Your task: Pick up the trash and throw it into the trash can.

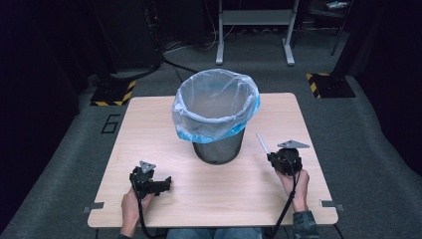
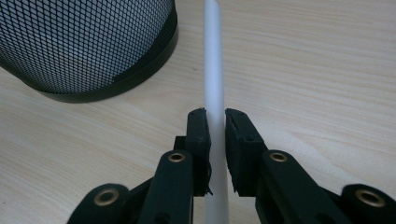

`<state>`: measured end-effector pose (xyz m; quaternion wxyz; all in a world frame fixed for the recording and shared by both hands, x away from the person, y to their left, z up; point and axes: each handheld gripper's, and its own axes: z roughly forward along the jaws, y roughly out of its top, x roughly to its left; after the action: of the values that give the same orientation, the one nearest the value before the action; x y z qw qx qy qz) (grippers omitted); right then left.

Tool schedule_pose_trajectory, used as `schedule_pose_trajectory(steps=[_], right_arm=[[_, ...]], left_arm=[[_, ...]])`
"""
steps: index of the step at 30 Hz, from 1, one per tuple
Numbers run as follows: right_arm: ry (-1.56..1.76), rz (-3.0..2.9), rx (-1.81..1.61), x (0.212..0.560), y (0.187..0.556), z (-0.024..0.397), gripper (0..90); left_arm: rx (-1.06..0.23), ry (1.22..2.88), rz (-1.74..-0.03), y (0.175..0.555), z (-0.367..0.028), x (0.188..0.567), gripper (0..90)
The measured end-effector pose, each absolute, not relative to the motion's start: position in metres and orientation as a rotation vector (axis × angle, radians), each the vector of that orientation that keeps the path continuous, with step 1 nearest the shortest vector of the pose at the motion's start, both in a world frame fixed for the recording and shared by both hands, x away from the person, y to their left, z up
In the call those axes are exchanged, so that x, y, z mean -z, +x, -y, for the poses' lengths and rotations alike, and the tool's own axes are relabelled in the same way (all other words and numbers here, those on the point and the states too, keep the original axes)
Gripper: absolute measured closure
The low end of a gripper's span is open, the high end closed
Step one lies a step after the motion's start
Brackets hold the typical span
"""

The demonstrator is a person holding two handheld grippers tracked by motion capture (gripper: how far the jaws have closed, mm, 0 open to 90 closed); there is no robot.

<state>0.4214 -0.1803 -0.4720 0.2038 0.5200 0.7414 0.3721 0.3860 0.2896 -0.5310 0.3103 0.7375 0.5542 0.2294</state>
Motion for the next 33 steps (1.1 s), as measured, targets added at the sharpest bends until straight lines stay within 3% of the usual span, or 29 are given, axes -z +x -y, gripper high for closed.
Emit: schedule_pose_trajectory(steps=[33], right_arm=[[1.324, -1.9, -1.159, 0.408, 0.418, 0.188, 79.9]], left_arm=[[-0.606, 1.948, -1.465, 0.386, -0.289, 0.531, 0.0]])
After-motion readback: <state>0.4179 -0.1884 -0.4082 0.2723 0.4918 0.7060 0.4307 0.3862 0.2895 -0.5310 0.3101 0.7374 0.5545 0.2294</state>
